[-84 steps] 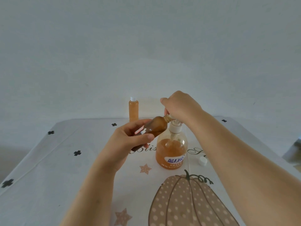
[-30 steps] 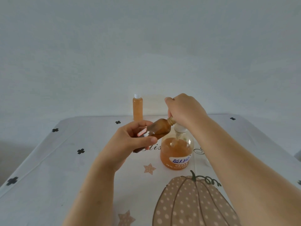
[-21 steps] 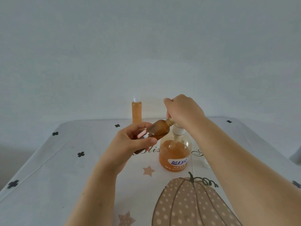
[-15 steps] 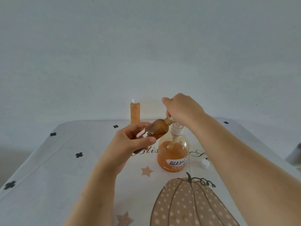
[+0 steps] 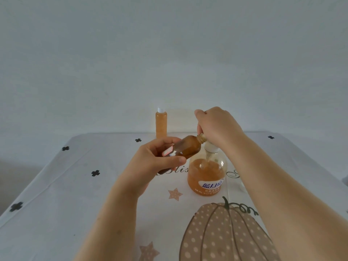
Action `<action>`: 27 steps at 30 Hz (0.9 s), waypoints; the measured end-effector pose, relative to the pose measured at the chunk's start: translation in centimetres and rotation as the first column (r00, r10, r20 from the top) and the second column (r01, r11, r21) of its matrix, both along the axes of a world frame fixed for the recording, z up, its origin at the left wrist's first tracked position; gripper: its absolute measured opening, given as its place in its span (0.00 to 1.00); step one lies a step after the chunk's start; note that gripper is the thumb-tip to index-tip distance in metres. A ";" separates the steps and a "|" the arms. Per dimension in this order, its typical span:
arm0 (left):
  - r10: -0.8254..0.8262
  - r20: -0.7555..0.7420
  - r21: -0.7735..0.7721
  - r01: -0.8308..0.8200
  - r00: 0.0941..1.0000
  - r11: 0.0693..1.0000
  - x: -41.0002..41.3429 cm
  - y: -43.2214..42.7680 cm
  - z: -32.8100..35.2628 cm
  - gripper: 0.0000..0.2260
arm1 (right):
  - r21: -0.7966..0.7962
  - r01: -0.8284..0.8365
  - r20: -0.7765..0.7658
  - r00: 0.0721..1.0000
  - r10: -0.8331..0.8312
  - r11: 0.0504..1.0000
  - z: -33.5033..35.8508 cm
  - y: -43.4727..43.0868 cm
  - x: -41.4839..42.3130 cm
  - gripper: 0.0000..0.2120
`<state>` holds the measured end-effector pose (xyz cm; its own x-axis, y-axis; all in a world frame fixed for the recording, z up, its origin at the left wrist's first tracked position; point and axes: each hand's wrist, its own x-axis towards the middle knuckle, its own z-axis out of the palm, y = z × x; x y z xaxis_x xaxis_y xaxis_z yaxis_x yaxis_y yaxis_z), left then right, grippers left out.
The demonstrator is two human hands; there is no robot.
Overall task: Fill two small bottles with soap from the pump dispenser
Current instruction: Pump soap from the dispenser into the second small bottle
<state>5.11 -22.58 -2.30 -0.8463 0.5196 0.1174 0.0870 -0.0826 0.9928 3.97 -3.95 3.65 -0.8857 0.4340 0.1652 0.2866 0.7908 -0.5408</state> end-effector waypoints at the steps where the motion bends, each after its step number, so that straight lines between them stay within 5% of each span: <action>1: 0.000 -0.002 -0.002 0.000 1.000 1.000 0.0 0.0 0.0 0.16 | -0.002 -0.009 0.000 1.000 0.009 1.000 -0.1 0.0 0.0 0.22; 13: -0.004 -0.017 0.025 0.004 1.000 1.000 0.4 0.1 0.2 0.16 | -0.048 -0.008 0.029 1.000 0.009 0.999 0.3 -0.1 0.2 0.22; 19: 0.040 -0.051 0.073 -0.036 0.998 0.997 0.8 0.4 0.4 0.21 | 0.089 -0.014 -0.007 1.000 0.014 0.996 2.1 0.0 1.0 0.21; 27: 0.048 -0.053 0.069 -0.044 0.997 0.997 1.0 0.3 0.5 0.19 | 0.012 -0.021 0.111 0.994 0.020 1.000 2.0 -0.3 0.9 0.21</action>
